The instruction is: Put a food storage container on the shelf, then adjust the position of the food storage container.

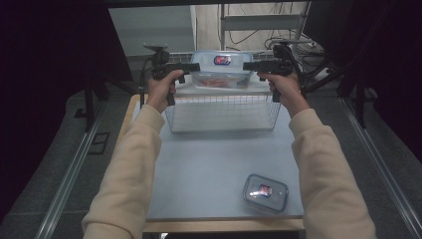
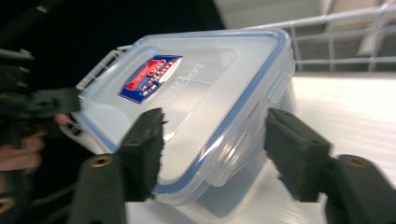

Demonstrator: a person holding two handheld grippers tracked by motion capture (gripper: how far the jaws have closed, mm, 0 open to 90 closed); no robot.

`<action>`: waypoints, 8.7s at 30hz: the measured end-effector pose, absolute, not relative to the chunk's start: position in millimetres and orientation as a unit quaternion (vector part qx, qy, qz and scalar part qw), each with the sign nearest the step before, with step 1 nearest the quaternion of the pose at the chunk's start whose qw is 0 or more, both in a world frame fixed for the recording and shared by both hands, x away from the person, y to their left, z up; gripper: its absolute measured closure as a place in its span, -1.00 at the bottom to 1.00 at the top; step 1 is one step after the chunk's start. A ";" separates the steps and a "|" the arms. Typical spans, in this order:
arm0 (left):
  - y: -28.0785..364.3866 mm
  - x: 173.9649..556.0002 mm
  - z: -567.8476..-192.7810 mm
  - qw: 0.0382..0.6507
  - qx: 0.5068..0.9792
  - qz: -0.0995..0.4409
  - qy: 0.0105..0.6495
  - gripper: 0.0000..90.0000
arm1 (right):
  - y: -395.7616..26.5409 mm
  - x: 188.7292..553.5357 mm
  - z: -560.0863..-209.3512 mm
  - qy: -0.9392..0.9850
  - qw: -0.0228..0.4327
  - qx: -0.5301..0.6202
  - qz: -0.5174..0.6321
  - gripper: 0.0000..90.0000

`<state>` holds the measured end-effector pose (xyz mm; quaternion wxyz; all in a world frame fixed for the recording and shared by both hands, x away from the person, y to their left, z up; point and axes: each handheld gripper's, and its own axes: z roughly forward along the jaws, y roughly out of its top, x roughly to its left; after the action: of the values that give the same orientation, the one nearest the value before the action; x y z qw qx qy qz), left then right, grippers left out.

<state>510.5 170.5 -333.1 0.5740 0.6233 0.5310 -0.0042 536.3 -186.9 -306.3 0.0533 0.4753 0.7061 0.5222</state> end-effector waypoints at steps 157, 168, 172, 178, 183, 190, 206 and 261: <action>190.9 312.2 -508.3 0.509 0.713 -0.016 0.482 -0.34 | -348.3 266.0 -505.1 0.764 0.009 0.459 0.454 0.98; 187.6 312.9 -509.3 0.510 0.710 -0.020 0.485 -0.34 | -333.3 248.0 -517.4 0.794 -0.057 0.434 0.422 0.98; 188.4 312.8 -509.2 0.511 0.709 -0.021 0.486 -0.34 | -327.3 248.1 -518.6 0.795 -0.068 0.431 0.420 0.98; 190.0 313.0 -509.3 0.514 0.706 -0.023 0.487 -0.34 | -320.1 250.6 -519.8 0.794 -0.073 0.433 0.421 0.98; 191.3 313.3 -509.7 0.514 0.704 -0.024 0.489 -0.34 | -306.4 257.1 -520.8 0.790 -0.071 0.437 0.424 0.98; 194.7 314.3 -510.7 0.516 0.699 -0.027 0.495 -0.34 | -296.3 267.2 -521.5 0.783 -0.051 0.445 0.432 0.98; 200.1 315.9 -513.3 0.514 0.694 -0.026 0.503 -0.34 | -247.0 300.2 -523.1 0.795 -0.042 0.431 0.424 0.98; 182.0 295.3 -506.9 0.479 0.718 0.003 0.505 -0.42 | -228.3 314.6 -507.1 0.787 -0.035 0.396 0.471 -0.23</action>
<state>295.3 182.0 -506.9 0.4794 0.7177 0.5050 0.0034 314.6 -228.3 -507.1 -0.0346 0.3961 0.7874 0.4711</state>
